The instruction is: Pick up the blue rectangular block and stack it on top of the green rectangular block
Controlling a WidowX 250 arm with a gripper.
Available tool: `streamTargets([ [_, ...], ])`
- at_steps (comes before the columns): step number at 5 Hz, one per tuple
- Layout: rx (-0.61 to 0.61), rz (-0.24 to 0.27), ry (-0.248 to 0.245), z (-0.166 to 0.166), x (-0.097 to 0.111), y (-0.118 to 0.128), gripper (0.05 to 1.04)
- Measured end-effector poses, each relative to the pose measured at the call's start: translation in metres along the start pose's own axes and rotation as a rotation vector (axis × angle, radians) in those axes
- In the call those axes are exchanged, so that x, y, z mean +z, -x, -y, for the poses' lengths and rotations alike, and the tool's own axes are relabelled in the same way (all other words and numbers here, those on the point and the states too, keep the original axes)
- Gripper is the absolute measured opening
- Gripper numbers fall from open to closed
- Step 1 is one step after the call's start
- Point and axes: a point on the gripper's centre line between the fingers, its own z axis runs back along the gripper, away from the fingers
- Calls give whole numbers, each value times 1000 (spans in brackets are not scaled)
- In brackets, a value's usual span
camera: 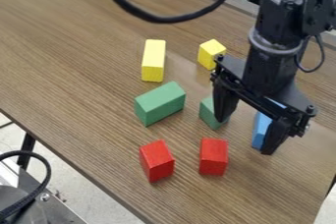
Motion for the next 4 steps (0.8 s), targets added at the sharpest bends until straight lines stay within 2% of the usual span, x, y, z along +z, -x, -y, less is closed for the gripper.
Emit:
streamTargets([
  [1, 0, -26, -6, -1, -6, 3, 999],
  [2, 7, -67, 15, -5, -29, -20, 999],
  [3, 29, -61, 12, -10, -42, -49, 1000],
  [4, 87, -60, 2, -9, -51, -68, 999],
])
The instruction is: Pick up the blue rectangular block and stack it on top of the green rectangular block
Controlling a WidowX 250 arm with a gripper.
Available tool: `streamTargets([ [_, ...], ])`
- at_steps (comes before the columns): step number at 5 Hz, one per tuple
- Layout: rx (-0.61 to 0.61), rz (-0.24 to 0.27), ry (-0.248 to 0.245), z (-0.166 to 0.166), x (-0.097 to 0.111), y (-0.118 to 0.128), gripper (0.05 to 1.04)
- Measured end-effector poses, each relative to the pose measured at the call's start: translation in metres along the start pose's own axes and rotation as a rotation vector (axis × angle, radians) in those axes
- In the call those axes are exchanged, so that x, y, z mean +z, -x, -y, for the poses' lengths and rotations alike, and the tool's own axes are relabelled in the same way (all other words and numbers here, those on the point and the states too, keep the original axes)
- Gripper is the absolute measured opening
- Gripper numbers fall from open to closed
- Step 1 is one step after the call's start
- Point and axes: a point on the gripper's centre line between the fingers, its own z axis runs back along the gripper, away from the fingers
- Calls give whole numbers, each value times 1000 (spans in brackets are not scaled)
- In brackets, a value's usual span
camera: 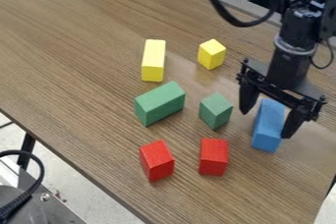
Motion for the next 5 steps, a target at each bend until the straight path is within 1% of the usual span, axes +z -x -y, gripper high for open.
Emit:
streamTargets([
  [1, 232, -73, 26, -5, -6, 1, 999],
  [2, 430, -99, 50, -9, -8, 1, 951],
  [3, 463, -127, 96, -5, -14, 8, 667],
  [4, 477, -144, 99, -9, -14, 17, 567],
  [5, 452, -104, 94, -13, 6, 26, 566],
])
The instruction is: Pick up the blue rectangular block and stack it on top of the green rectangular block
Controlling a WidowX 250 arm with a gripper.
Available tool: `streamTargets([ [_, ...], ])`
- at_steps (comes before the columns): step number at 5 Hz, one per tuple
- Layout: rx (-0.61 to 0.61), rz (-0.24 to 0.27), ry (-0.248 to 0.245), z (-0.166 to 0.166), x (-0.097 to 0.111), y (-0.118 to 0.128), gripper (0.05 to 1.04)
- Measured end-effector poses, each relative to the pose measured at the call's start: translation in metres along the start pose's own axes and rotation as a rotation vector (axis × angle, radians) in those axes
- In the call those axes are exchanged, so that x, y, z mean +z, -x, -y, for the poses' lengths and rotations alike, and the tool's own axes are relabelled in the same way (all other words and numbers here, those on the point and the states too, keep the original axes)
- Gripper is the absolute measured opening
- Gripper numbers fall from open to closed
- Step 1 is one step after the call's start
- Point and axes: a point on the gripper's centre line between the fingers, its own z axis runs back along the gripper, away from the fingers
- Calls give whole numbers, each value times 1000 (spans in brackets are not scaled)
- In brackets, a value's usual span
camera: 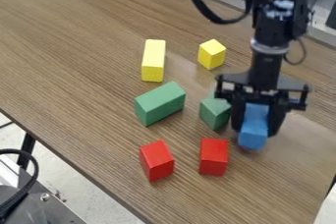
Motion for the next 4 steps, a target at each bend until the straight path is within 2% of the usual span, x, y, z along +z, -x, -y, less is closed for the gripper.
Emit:
streamTargets([
  [1, -39, 70, 40, -7, 33, 15, 567],
  [2, -51, 180, 81, -33, 74, 22, 566],
  [3, -17, 203, -14, -73, 89, 30, 566],
  [4, 25, 147, -130, -119, 92, 35, 566],
])
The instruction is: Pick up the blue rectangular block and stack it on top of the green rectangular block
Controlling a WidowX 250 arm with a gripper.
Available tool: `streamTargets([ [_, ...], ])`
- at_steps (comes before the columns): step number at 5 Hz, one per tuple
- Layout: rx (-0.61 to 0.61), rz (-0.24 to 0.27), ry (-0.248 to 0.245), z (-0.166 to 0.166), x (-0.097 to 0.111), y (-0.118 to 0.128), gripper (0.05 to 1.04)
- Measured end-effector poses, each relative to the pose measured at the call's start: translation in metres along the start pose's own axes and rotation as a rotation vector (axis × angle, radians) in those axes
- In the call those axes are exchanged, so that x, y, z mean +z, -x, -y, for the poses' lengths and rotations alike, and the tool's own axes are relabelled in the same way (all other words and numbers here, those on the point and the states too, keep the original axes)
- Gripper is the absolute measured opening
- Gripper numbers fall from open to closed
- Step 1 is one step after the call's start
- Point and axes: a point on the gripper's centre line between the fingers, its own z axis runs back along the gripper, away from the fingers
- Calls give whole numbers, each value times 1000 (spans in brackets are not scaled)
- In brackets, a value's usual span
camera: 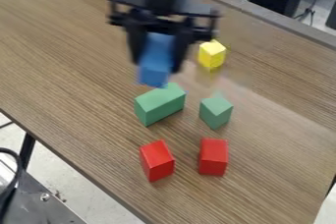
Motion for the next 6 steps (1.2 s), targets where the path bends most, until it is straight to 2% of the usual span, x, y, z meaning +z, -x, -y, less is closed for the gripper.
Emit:
streamTargets([
  [1, -70, -10, -53, -23, -4, -3, 566],
  [2, -173, -2, -31, -40, -14, -6, 566],
  [3, -273, -18, 31, -37, -32, -12, 566],
  [5, -447, 43, 128, -26, -43, -18, 566],
  [6, -453, 18, 126, -25, -53, -21, 566],
])
